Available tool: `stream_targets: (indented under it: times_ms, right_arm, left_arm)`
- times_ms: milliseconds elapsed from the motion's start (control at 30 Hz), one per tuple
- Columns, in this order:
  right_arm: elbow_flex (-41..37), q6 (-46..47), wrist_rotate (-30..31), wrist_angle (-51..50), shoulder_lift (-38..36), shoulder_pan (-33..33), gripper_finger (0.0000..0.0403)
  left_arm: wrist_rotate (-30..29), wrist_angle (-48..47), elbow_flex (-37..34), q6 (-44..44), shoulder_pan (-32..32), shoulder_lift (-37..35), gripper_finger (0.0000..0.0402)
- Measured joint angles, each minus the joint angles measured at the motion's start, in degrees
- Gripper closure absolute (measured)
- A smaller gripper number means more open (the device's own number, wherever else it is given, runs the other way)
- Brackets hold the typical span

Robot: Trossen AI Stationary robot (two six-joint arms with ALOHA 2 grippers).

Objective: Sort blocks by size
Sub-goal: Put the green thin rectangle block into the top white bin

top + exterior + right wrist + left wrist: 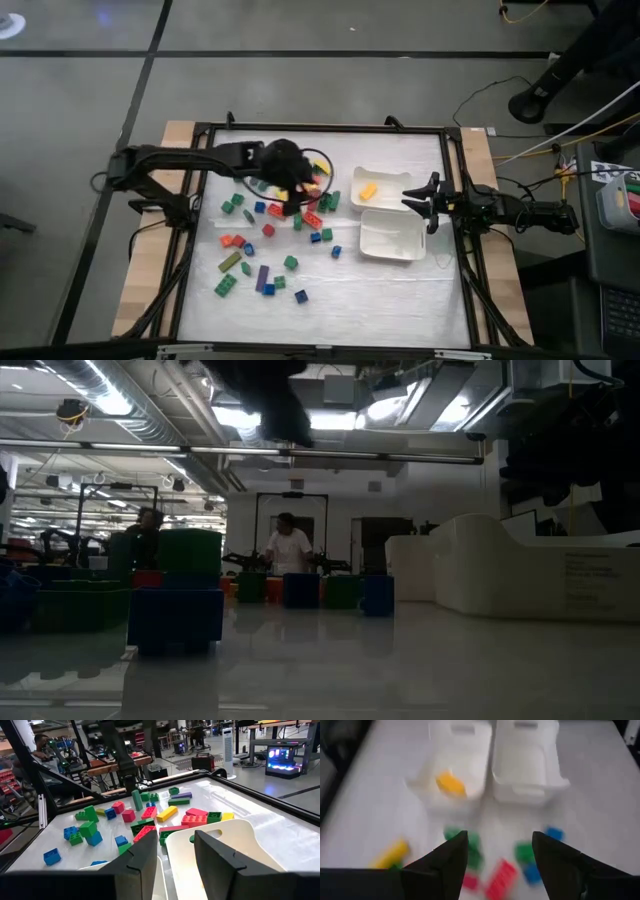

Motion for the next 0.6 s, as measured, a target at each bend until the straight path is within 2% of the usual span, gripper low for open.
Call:
stream_targets:
  times_ms: [167,367,600]
  right_arm:
    - [0.0,0.0,0.0,0.0,0.0,0.0,0.0271]
    - [0.0,0.0,0.0,0.0,0.0,0.0,0.0271]
    - [0.0,0.0,0.0,0.0,0.0,0.0,0.0271]
  left_arm:
    - [0.0,-14.4,0.0,-10.6,-2.1,-3.3,0.0196]
    - [0.0,-31.9,-0.4,-25.7,-7.0,-3.6,0.0196]
    - [-0.1,-35.8,-4.6,-38.2,-12.8,-3.5,0.0196]
